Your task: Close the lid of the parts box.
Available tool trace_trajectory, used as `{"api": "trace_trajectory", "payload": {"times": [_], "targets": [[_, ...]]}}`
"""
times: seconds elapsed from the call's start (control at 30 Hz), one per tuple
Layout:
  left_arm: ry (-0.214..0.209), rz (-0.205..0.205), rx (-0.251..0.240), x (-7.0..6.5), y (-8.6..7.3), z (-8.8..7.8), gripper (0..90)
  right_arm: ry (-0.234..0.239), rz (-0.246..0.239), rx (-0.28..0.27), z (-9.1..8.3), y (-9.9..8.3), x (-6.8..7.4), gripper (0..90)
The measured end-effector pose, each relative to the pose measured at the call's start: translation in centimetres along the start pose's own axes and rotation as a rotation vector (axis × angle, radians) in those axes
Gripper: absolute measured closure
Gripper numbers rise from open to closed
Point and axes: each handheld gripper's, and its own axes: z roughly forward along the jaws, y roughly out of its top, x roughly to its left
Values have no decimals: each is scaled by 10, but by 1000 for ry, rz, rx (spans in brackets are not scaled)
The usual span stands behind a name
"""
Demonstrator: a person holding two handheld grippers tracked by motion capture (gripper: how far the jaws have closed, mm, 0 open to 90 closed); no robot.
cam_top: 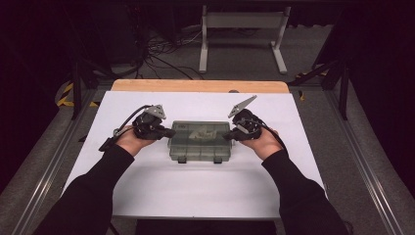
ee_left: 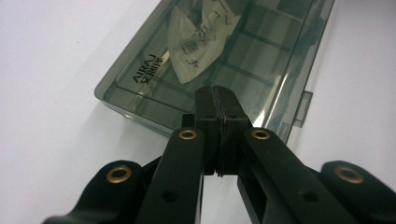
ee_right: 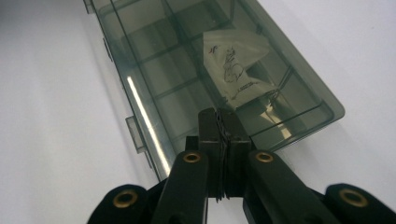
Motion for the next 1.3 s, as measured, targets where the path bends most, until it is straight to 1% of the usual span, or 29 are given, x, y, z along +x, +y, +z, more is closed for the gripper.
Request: {"api": "trace_trajectory", "payload": {"times": [0.07,0.2,0.33,0.47,0.77,0.83,0.9,0.97,1.13,1.2,1.3], "targets": [[-14,2,13,-1,0,1,887,5,2,18,1,0,1,890],[-33,9,34,-2,0,2,882,13,4,37,3,0,4,886],[-45,19,61,-4,0,5,883,15,-3,55,4,0,7,887],[-53,19,82,-5,0,7,882,21,-7,66,6,-1,9,887],[-59,30,115,-8,0,12,883,28,-8,90,10,-4,10,887],[-60,39,123,-9,0,13,882,30,-10,95,11,-5,11,887],[-56,34,131,-9,0,14,882,28,-9,101,12,-5,11,886],[-57,42,140,-10,0,14,882,29,-12,106,12,-6,11,886],[-59,39,146,-10,0,16,881,31,-14,113,14,-7,12,885],[-60,47,150,-10,0,17,880,28,-12,114,14,-7,12,884],[-60,44,150,-10,-1,17,880,27,-13,113,15,-7,12,884]]}}
